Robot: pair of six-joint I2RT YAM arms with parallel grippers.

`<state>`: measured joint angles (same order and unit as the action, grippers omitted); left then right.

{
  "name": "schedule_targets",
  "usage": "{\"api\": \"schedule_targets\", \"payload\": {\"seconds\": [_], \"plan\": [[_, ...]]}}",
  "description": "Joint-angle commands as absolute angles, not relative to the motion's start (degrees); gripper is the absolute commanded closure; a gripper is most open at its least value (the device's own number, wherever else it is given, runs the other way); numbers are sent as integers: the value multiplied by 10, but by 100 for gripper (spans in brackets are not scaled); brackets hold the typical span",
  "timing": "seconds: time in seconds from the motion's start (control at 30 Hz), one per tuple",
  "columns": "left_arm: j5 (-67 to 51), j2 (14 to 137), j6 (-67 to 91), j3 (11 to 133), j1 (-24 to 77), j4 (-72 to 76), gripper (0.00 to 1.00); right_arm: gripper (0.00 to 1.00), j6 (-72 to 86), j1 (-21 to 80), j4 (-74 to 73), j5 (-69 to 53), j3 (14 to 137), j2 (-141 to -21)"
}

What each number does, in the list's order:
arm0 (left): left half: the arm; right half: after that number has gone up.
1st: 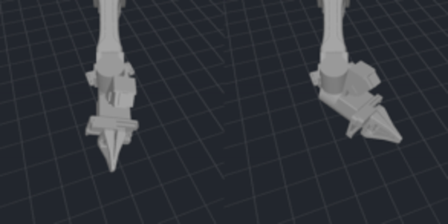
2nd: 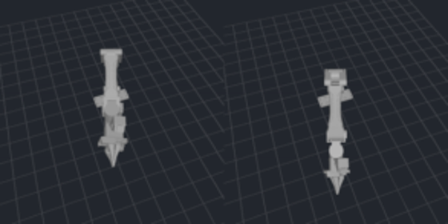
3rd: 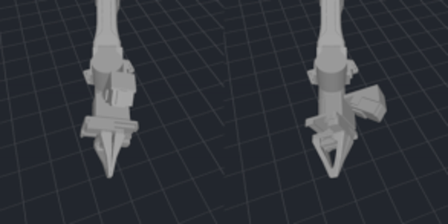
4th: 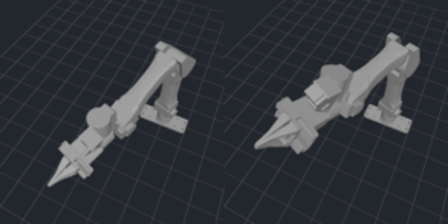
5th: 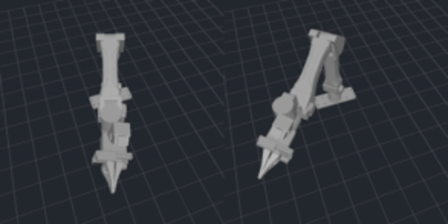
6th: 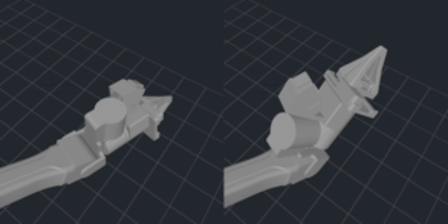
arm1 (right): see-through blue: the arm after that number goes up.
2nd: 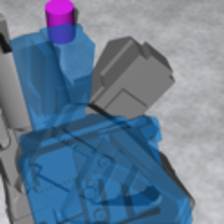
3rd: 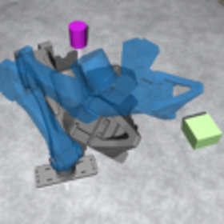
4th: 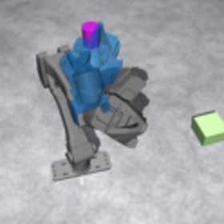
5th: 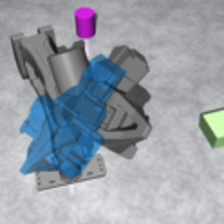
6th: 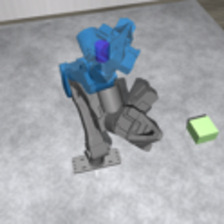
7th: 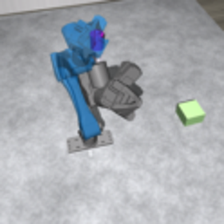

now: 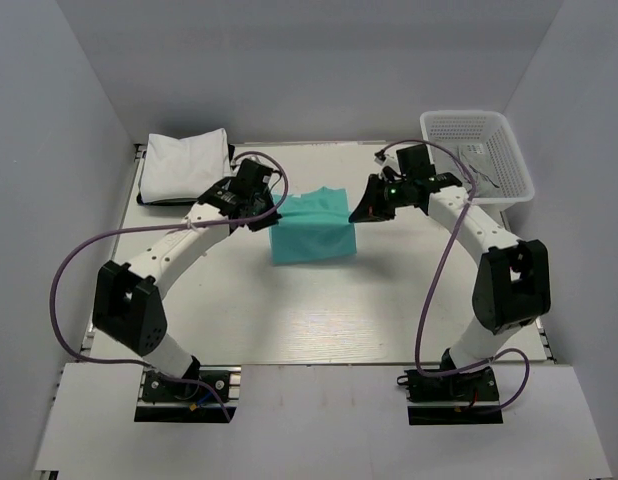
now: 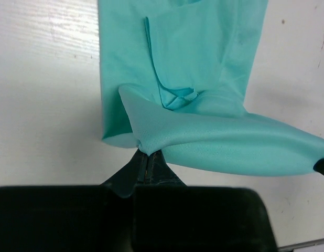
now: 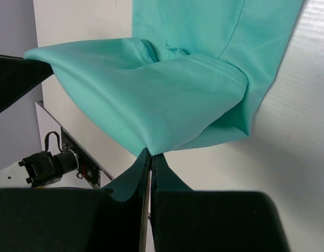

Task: Fold and stack the t-shirts
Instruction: Fold the long partially folded tshirt into a neat square

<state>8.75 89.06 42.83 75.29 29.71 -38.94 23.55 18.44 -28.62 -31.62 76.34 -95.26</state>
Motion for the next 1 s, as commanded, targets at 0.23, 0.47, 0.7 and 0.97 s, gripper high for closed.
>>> {"api": "schedule_targets", "payload": {"seconds": [0.23,0.47,0.7,0.97], "plan": [[85,839,394,796,278,-396,100,100,207,177,-323,-340,812,-938],[53,801,405,817,286,-431,100,100,206,179,-349,-363,804,-893],[-3,723,451,690,291,-471,100,100,198,190,-367,-398,674,-832],[-68,636,472,619,296,-498,100,100,212,218,-368,-408,577,-739]]}}
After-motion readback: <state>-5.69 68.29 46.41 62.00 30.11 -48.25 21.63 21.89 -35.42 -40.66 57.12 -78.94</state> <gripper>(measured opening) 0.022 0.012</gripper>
